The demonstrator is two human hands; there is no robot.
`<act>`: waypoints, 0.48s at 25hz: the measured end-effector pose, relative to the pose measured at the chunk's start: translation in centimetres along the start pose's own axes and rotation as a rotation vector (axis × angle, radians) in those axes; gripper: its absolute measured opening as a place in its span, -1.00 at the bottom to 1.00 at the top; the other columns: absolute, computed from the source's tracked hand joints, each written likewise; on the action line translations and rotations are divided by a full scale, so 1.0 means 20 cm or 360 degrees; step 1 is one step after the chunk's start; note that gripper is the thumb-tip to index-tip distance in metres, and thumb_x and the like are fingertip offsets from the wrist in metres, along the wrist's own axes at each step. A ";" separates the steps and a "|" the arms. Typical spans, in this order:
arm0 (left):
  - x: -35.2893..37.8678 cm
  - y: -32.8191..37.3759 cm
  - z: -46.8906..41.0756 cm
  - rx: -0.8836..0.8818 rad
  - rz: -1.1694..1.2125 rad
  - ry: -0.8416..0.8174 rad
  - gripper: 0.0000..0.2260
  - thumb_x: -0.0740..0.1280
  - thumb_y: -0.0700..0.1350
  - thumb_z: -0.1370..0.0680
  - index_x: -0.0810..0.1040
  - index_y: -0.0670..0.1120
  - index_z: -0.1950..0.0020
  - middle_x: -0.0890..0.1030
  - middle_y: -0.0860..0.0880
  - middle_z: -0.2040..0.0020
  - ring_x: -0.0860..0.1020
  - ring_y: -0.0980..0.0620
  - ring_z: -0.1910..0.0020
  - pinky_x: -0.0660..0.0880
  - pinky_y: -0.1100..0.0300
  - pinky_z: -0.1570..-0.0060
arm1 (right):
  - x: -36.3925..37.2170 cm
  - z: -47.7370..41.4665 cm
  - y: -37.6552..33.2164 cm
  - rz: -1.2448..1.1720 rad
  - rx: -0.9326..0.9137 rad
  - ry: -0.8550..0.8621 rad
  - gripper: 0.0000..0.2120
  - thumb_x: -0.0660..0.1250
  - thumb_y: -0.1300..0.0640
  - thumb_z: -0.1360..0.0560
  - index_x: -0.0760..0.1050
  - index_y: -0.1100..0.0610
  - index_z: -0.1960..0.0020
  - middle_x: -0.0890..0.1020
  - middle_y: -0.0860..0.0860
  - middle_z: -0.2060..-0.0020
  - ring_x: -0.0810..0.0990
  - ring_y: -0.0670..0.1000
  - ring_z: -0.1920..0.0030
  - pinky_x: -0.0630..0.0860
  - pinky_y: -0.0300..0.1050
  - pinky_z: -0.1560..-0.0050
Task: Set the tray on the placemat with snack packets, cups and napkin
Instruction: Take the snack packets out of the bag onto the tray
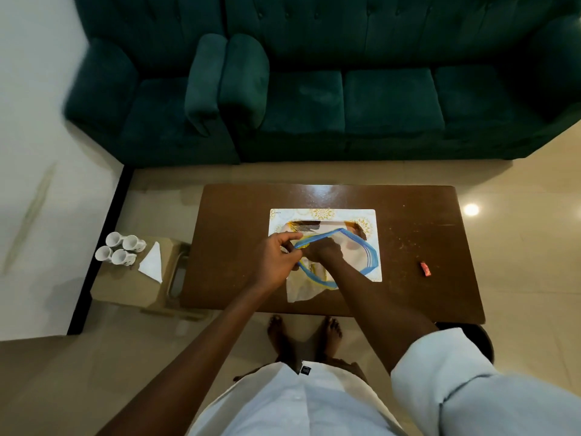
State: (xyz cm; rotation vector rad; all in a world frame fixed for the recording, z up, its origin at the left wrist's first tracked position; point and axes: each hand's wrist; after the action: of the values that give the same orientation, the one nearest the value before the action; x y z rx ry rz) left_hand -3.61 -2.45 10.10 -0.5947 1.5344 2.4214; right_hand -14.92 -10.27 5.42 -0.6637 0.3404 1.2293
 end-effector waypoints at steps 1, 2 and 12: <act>0.00 -0.02 0.01 -0.0015 -0.0001 0.0008 -0.63 0.43 -0.30 -0.57 0.62 -0.12 -0.37 0.64 -0.20 0.00 0.67 0.08 0.29 0.58 0.40 0.39 | 0.01 0.01 -0.01 0.0042 0.0030 0.0062 -0.40 0.30 -0.16 -0.64 0.38 0.19 -0.53 0.51 0.15 -0.45 0.49 0.16 -0.46 0.46 0.03 -0.47; 0.00 -0.03 0.02 -0.0034 0.0008 0.0018 -0.63 0.42 -0.31 -0.57 0.62 -0.13 -0.37 0.63 -0.17 0.02 0.67 0.12 0.35 0.57 0.41 0.41 | 0.03 0.01 -0.02 0.0108 0.0035 0.0119 -0.41 0.29 -0.14 -0.64 0.38 0.20 -0.52 0.51 0.16 -0.43 0.50 0.15 -0.45 0.47 0.01 -0.45; 0.08 -0.13 0.12 -0.0054 -0.0005 -0.0076 -0.68 0.43 -0.26 -0.57 0.67 -0.07 -0.32 0.59 0.10 0.14 0.66 0.14 0.22 0.65 0.35 0.30 | 0.24 0.01 0.13 -0.0432 0.0279 0.0058 -0.37 0.18 0.04 -0.74 0.03 0.34 -0.65 0.19 0.26 -0.63 0.19 0.20 -0.65 0.10 0.01 -0.65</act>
State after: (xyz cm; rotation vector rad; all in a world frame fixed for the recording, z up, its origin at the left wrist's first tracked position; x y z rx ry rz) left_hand -4.61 0.74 8.26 -0.5416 1.4755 2.4456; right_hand -15.99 -6.10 2.10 -0.5610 0.3711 0.9185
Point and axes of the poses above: each hand's wrist, its own z-axis away from the middle knuckle, its own x-axis out of the palm, y = z × x
